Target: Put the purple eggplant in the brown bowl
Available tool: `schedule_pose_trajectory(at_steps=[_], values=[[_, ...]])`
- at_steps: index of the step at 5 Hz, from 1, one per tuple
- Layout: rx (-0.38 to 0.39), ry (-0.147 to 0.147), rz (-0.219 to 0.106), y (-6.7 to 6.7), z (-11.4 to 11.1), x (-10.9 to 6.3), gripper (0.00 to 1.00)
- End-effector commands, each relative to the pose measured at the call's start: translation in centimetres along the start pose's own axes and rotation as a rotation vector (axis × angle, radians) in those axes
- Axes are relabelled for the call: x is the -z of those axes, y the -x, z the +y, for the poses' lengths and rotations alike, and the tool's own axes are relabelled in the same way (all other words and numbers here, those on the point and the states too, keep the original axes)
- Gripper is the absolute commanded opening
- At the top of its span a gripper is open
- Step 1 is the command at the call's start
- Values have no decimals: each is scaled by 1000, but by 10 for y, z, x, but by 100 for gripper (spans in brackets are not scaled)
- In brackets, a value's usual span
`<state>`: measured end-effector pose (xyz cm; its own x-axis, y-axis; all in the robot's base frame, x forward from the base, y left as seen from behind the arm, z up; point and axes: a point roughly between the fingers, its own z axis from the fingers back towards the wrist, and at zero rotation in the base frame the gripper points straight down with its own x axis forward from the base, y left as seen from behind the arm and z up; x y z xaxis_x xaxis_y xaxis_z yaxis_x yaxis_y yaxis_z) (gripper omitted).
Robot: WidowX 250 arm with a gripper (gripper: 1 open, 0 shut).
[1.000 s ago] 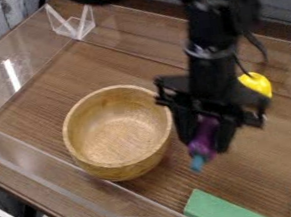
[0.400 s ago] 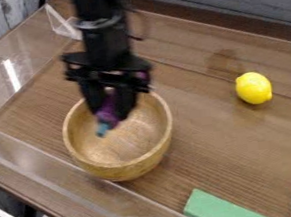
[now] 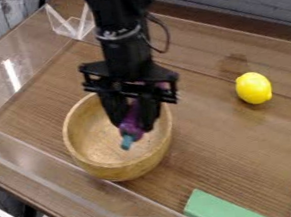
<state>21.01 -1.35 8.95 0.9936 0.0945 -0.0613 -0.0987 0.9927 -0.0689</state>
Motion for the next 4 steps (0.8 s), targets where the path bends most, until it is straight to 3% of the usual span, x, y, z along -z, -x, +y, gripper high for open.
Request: schedule_pose_trajectory(at_steps=[1, 4], values=[[-2, 3, -51, -2, 4, -8, 0], [-22, -1, -36, -1, 14, -2, 0]])
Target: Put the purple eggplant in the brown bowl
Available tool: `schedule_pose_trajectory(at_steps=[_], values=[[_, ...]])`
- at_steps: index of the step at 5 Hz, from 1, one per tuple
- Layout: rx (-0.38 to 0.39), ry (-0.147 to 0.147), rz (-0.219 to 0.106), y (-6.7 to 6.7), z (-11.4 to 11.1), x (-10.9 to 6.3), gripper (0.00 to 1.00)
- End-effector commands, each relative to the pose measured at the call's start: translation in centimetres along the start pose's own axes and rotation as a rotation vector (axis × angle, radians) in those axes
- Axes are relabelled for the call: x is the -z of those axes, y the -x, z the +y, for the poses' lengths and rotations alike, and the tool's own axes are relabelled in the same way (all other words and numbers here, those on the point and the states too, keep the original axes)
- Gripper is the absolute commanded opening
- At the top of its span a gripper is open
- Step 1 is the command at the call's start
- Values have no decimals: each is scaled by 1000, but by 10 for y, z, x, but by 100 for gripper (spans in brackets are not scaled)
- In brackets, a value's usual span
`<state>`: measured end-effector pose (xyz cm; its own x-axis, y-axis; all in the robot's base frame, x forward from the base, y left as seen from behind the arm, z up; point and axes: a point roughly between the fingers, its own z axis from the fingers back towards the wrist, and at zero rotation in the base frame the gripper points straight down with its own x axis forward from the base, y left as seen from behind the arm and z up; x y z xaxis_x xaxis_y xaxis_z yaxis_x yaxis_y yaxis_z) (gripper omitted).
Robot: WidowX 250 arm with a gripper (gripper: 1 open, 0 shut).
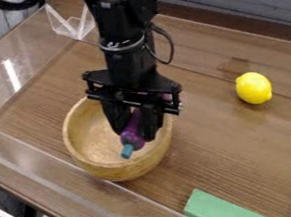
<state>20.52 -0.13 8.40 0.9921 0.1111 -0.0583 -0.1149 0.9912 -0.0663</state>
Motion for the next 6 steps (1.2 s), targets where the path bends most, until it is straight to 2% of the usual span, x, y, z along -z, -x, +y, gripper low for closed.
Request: schedule_pose_trajectory(at_steps=[1, 2, 3, 6], values=[[-13, -2, -28, -5, 5, -6, 0], [-19, -2, -24, -5, 6, -6, 100], [-25, 4, -25, -6, 6, -10, 100], [-55, 15, -39, -21, 7, -7, 100]])
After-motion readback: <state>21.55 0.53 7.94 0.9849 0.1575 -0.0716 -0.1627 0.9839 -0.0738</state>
